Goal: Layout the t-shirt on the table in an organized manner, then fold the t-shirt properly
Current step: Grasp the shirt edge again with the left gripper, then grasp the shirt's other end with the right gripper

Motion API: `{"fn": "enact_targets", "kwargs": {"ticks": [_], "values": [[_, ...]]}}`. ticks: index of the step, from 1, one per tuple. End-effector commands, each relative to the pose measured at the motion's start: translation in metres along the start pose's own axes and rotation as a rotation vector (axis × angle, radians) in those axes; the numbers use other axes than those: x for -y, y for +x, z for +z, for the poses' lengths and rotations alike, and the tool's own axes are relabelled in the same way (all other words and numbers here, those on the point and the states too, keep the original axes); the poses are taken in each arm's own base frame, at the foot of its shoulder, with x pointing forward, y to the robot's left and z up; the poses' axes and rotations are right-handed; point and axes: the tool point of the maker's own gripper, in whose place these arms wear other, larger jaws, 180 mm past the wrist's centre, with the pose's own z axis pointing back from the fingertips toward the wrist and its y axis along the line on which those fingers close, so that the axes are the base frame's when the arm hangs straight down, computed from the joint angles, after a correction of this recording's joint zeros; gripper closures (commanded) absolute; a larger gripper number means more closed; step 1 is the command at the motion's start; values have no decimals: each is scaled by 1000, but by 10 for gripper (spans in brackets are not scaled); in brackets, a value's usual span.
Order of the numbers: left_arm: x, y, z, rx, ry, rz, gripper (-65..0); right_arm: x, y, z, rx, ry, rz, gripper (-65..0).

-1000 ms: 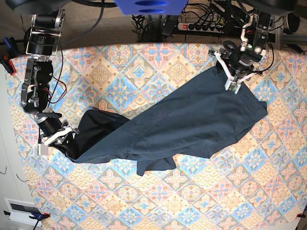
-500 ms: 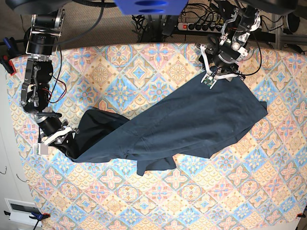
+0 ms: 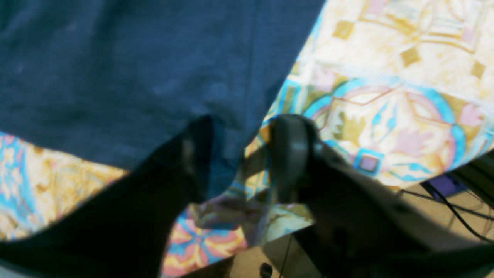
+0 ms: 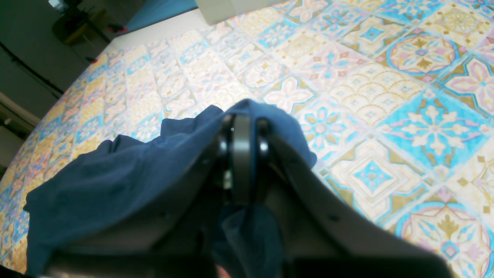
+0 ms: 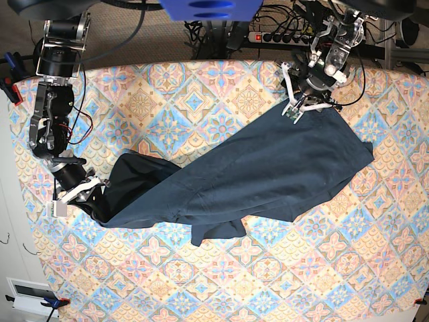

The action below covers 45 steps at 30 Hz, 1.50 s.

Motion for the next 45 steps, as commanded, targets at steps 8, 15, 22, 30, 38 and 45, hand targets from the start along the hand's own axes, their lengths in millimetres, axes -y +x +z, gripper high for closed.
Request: {"fn": "enact_targets", "kwargs": {"ticks": [8, 15, 22, 30, 38, 45], "values": [[-89, 18, 19, 114, 226, 149, 0, -4, 29, 2, 76, 19, 29, -7], [-132, 46, 68, 284, 333, 225, 0, -19, 23, 10, 44, 47, 63, -7], [-123, 14, 79, 258, 201, 320, 0, -28, -69, 46, -265, 42, 46, -11], [-109, -15, 81, 169, 107, 288, 0, -26, -101, 83, -366, 3, 36, -109], [-111, -18, 82, 150, 109, 262, 0, 13, -60, 110, -311, -139, 69, -321], [-111, -18, 82, 150, 108, 261, 0, -7, -7, 61, -189, -49, 128, -324]]}}
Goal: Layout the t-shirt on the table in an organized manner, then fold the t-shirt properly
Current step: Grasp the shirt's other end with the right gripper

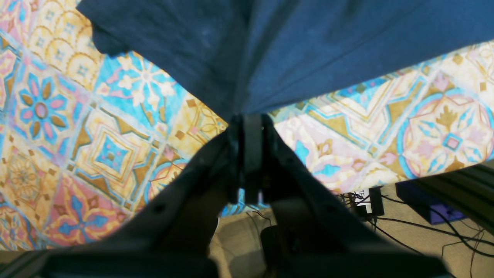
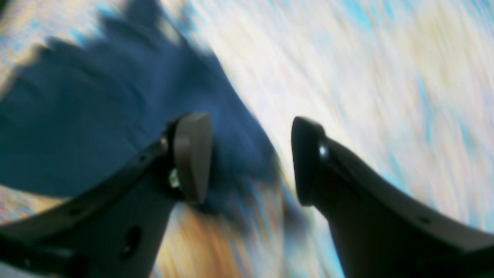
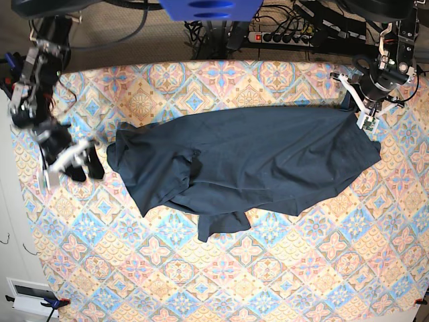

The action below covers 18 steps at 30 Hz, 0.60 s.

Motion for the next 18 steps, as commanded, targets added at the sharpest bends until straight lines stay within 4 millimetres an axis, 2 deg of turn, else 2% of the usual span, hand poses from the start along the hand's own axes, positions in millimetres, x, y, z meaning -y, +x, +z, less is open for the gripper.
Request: {"fn": "enact_targets", "kwargs": {"ticks": [1, 11, 18], "values": [[-5, 9, 4, 26, 13, -18, 0, -1, 21, -3, 45, 16, 26, -324], [-4, 8, 4, 25, 13, -18, 0, -7, 14, -55, -37, 96, -27, -325], [-2, 0, 4, 5, 8, -17, 0, 0, -3, -63, -88, 88, -56, -326]]}}
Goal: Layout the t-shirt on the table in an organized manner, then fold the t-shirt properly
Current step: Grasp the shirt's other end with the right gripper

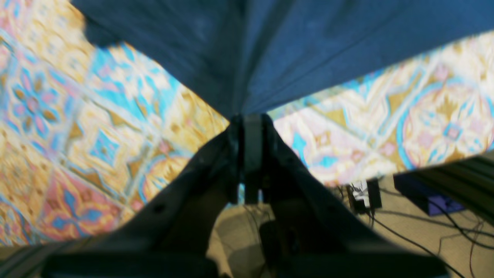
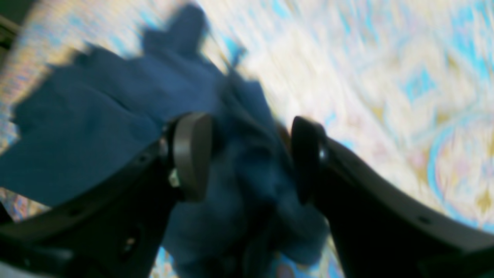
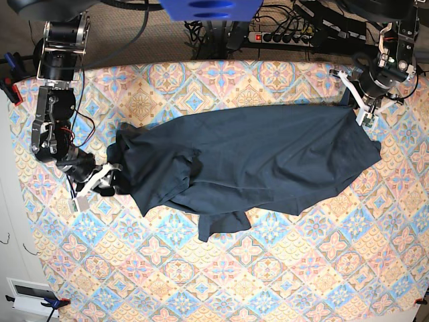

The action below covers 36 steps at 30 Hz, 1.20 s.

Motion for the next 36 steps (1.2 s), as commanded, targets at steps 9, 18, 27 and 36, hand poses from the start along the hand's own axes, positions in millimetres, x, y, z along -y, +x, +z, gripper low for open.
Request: {"fn": "enact_targets", "kwargs": {"ticks": [9, 18, 27, 36], "values": [[-5, 8, 4, 24, 15, -19, 0, -10, 36, -12, 12, -26, 180, -327], [-5, 8, 4, 24, 15, -19, 0, -26, 42, -29, -15, -28, 303, -327], [-6, 9, 4, 26, 16, -19, 0, -30, 33, -35, -55, -30, 344, -322], [-7, 10, 4, 29, 20, -20, 0, -15, 20, -38, -90, -49, 299, 0]]}}
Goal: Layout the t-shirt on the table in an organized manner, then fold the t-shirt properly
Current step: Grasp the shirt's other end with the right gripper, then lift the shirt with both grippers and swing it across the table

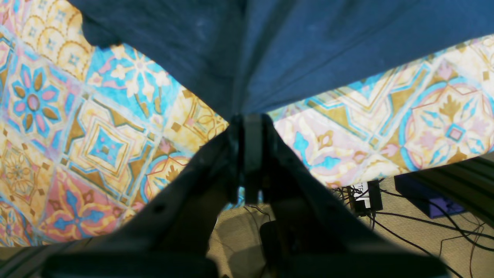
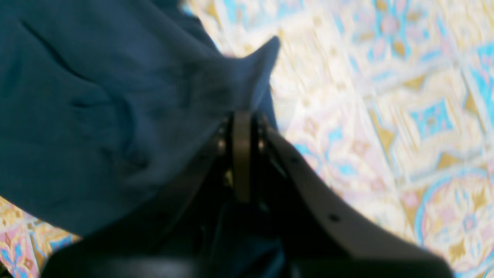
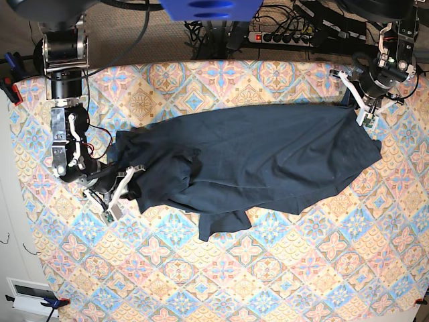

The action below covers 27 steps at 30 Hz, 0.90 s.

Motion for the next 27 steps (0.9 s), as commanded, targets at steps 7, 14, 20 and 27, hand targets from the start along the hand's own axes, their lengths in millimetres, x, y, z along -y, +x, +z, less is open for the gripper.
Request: {"fn": "enact_targets", "kwargs": {"ticks": [7, 14, 20, 27], "values": [[-17, 37, 4, 99, 49, -18, 0, 20, 80, 49, 281, -58, 26, -8], [-46, 98, 17, 264, 127, 3, 0, 42, 130, 98, 492, -4, -4, -8], [-64, 171, 39, 458, 174, 7, 0, 71, 184, 124, 611, 9, -59, -8], [-89, 257, 83, 690, 226, 43, 0, 95, 257, 155, 732, 19, -75, -8]]}}
